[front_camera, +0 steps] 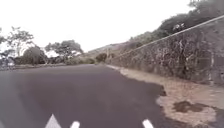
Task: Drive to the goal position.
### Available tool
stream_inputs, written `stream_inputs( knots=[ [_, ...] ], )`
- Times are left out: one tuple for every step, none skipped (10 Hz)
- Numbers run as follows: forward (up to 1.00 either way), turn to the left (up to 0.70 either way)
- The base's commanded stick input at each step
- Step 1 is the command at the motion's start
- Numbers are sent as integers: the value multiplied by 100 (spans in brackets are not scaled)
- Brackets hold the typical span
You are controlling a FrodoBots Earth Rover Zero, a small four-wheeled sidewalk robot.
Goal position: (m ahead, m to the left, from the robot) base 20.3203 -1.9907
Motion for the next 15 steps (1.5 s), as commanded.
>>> stream_inputs(
  knots=[
    [50, 0],
    [50, 0],
    [50, 0],
    [50, 0],
    [50, 0],
    [50, 0],
    [50, 0],
    [50, 0],
    [50, 0],
    [50, 0],
    [50, 0],
    [50, -20],
    [50, -49],
    [50, -50],
    [50, -30]
  ],
)
